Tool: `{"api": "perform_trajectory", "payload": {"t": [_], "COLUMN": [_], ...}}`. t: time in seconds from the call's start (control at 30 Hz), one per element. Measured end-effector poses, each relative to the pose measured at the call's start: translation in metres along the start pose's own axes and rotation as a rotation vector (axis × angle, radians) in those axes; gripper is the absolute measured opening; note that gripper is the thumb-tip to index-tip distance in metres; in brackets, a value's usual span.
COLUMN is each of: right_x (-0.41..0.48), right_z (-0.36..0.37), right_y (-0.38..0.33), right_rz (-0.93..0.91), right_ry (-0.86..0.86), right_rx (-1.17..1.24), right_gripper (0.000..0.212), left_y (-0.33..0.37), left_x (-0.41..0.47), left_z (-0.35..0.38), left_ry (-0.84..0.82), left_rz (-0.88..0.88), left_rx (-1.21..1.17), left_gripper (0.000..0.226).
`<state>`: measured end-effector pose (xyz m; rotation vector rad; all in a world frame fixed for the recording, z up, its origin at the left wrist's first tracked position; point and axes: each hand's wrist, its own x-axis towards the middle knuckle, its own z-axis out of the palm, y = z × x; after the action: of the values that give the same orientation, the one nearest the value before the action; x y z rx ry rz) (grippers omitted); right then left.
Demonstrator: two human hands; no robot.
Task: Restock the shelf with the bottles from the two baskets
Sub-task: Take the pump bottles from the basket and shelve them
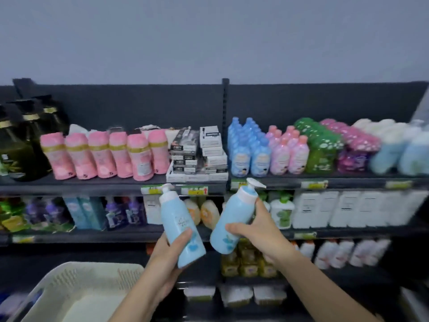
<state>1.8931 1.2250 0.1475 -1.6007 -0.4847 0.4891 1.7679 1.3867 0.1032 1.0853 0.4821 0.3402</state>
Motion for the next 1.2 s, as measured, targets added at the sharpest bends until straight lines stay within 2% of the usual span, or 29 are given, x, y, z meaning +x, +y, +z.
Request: {"api": "perform_trajectory", "payload": {"t": [0.07,0.1,0.17,0.27,0.43,0.63,0.73,0.8,0.93,1.2], "right_x": [-0.004,-0.006,-0.009,-0.012,-0.022,-0.036,-0.044,-0.047,-0.052,-0.016], "right_z": [-0.038,-0.056,-0.096,-0.158,-0.262,-0.376,-0.424,-0.455,-0.513,-0.605], "right_y": [0.0,0.0,-0.001,-0.003,-0.002,0.002,0.004,0.009,0.017,0.031], "right_rz": [-0.003,-0.008,-0.01,-0.017,-0.034,-0.107,-0.165,-0.187,-0.174,-0.16], "right_ry": [0.097,0.137,0.201,0.281,0.399,0.585,0.692,0.766,0.895,1.057], "right_rx": [0.029,0.039,0.047,0.049,0.042,0.027,0.025,0.011,-0.029,-0.087], "right_gripper": [0.07,0.069,0.071,0.077,0.067,0.062,0.064,0.062,0.066,0.065], "left_y": [-0.002,-0.005,-0.01,-0.021,-0.04,-0.062,-0.073,-0.081,-0.1,-0.138], "left_x": [0.012,0.018,0.028,0.043,0.06,0.074,0.081,0.087,0.107,0.167], "left_z": [0.038,0.058,0.101,0.166,0.275,0.396,0.448,0.476,0.528,0.624], "left_ry": [-0.054,-0.071,-0.103,-0.122,-0.191,-0.334,-0.385,-0.407,-0.454,-0.567], "left_rz": [0.034,0.061,0.105,0.172,0.329,0.419,0.462,0.485,0.517,0.628], "left_rx": [0.105,0.137,0.188,0.245,0.309,0.337,0.332,0.342,0.373,0.469], "left_gripper": [0.096,0.096,0.09,0.065,0.052,0.068,0.056,0.056,0.068,0.072]}}
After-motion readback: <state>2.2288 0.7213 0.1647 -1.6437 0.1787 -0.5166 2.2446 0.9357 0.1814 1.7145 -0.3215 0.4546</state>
